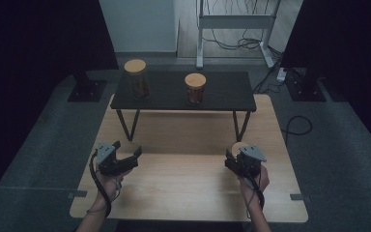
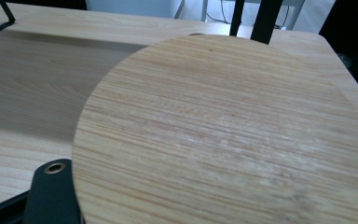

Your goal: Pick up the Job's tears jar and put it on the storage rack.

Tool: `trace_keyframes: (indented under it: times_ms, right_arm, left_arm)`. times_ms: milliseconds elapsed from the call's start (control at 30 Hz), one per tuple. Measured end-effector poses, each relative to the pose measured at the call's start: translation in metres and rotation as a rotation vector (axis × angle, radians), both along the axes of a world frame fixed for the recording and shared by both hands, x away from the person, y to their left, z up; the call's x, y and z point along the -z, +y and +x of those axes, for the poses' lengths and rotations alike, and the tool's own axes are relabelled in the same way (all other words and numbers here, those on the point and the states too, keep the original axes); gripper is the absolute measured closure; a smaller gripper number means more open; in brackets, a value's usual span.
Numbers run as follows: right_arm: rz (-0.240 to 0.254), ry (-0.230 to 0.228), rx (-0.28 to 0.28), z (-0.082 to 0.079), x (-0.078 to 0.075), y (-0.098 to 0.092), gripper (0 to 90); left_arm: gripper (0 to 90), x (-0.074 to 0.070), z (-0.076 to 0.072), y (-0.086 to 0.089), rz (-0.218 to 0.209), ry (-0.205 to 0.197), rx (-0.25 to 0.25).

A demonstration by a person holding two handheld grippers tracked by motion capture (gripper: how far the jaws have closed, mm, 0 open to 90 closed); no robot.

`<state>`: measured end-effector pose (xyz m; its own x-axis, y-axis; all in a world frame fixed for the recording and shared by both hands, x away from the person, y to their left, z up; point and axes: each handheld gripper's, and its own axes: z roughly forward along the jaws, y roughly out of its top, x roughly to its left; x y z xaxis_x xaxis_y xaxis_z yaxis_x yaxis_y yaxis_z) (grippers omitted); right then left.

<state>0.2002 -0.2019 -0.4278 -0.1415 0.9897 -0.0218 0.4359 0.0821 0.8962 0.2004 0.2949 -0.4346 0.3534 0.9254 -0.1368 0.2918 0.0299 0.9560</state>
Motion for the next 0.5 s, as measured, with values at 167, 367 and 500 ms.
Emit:
trace_keyframes:
  times_ms: [167,367,500]
  right_arm:
    - [-0.003,-0.011,-0.004,-0.0031,-0.0028,0.0007,25.1]
    - [-0.008,-0.018,-0.006,-0.0055,-0.0044,0.0016,25.1]
    - [-0.009,-0.02,-0.008,-0.0065,-0.005,0.0017,25.1]
  left_arm:
    - [7.6,-0.0001,0.0,0.0001,0.0,-0.001,0.002]
    - [7.6,-0.0002,-0.0002,0.0005,-0.001,-0.001,-0.001]
    - [7.6,-0.0003,-0.0005,0.0006,-0.001,-0.003,0.0]
